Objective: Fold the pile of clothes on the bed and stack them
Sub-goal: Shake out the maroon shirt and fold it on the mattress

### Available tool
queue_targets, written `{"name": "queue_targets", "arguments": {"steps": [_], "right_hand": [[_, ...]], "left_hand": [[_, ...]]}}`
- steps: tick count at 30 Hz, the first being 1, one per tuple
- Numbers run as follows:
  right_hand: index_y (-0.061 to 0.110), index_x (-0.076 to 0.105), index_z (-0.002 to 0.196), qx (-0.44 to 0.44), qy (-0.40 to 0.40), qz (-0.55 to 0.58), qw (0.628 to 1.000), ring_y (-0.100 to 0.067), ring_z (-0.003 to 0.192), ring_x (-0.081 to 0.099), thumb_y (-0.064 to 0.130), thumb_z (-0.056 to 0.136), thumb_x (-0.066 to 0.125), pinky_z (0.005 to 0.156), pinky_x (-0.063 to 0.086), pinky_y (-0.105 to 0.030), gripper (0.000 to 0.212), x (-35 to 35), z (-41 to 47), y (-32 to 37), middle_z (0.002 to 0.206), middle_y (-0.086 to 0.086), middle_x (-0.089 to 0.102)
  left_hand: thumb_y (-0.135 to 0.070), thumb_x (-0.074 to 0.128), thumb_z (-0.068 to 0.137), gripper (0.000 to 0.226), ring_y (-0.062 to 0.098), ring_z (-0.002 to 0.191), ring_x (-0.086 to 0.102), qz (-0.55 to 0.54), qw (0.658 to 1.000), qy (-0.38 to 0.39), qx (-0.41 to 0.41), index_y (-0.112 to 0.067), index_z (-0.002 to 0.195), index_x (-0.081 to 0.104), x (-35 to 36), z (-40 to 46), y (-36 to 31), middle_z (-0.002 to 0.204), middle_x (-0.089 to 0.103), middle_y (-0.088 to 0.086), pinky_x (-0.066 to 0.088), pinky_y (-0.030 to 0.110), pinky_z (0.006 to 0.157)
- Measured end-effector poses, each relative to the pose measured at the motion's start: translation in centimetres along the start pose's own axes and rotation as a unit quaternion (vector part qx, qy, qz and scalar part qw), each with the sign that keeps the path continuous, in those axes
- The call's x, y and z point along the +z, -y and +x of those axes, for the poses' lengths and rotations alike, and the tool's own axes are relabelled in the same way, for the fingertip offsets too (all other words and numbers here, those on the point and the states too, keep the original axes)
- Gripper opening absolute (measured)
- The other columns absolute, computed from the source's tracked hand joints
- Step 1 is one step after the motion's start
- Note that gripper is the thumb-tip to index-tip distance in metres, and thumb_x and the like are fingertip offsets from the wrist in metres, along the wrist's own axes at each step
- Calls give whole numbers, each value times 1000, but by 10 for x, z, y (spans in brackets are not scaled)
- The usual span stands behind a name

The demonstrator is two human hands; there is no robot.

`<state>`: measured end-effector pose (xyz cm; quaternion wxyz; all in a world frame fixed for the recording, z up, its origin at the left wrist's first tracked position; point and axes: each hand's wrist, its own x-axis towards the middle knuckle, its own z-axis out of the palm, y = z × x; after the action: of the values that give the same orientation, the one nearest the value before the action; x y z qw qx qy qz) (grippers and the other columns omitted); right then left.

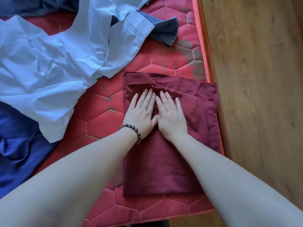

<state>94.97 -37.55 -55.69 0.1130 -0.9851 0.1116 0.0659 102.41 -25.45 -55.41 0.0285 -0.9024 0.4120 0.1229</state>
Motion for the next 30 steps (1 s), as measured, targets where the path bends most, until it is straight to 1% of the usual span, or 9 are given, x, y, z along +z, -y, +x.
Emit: {"name": "queue_targets", "arguments": {"steps": [5,9,12,14,16,18,20,24,30], "right_hand": [[28,28,151,56,2,-41,998,-18,148,17,47,96,30,119,6,-53,58,-2,-28,-48,160,0,19],[26,17,154,153,23,-60,986,-18,149,11,51,97,21,116,6,-61,63,-7,-65,-78,162,3,13],[19,13,155,192,24,-70,979,-20,149,6,54,97,15,115,5,-63,68,-11,-89,-80,162,-2,10],[11,22,153,171,-16,-56,983,-23,149,11,48,97,26,115,5,-64,67,-14,-101,-63,161,-7,16],[7,31,149,93,-47,-44,994,-25,147,18,38,94,38,115,8,-63,64,-9,-113,-31,158,-10,23],[5,35,147,0,-42,-32,999,-24,146,23,31,91,42,114,13,-63,62,5,-125,3,157,-10,27],[6,36,147,-38,-20,-24,999,-22,145,25,28,90,42,114,17,-61,61,18,-136,24,157,-8,28],[12,34,149,-2,13,-28,1000,-19,147,21,37,95,41,116,15,-59,60,24,-145,16,158,-5,26],[17,26,152,63,50,-51,995,-19,148,17,50,94,36,118,11,-55,68,9,-187,-45,160,-2,19]], "left_hand": [[-57,15,92,77,19,149,5,6,1000,-21,0,-11,154,9,6,-1,1,162,8,6,2,45,120],[-58,12,94,77,18,149,-8,26,999,7,-33,-12,154,-3,-3,-6,-5,163,-4,4,-7,48,119],[-55,19,94,78,24,149,-4,23,999,-11,-24,-7,153,3,-7,-30,-19,162,-2,11,-3,49,120],[-53,24,92,80,27,149,0,-3,1000,-25,12,-4,153,10,-6,-58,-32,161,4,15,2,50,120],[-51,30,91,80,27,149,3,-26,998,-20,50,-2,153,15,0,-86,-44,161,7,16,6,51,120],[-49,31,91,78,27,149,5,-23,998,2,64,-2,152,19,11,-110,-51,161,10,15,8,51,120],[-49,29,92,76,26,149,8,-16,998,22,50,-3,151,21,23,-124,-50,160,13,14,11,50,119],[-55,31,92,74,28,149,11,-23,998,31,45,-15,153,21,34,-135,-36,161,17,7,12,51,119],[-59,27,92,69,22,149,10,-30,999,22,-2,-30,153,15,38,-145,-8,161,11,-2,9,48,119]]}}
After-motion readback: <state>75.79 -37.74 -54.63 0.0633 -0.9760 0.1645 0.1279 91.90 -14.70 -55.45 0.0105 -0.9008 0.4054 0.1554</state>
